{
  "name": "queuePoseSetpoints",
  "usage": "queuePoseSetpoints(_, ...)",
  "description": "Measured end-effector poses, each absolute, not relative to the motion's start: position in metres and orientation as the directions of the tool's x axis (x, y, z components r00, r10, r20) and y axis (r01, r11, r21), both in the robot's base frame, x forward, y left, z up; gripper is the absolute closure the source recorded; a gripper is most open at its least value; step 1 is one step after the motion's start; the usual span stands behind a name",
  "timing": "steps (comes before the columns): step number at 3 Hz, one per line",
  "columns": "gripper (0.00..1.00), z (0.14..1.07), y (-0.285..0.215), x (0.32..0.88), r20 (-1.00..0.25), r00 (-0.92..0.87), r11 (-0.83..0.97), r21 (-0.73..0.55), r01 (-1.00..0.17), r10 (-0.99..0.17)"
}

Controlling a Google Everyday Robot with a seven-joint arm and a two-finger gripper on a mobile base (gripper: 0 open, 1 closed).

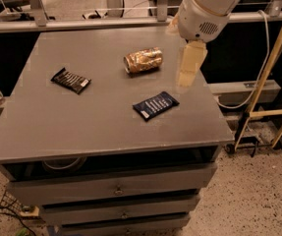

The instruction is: Place orange can upright

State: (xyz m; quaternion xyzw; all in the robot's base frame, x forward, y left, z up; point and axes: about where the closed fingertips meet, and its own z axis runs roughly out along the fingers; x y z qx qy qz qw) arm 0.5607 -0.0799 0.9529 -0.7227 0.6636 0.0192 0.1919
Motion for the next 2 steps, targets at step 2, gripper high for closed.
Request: queuePoseSetpoints(2, 0.0, 0.932, 0.007, 0.62, -0.191, 0.241, -0.178, -0.296, -0.938, -0.952)
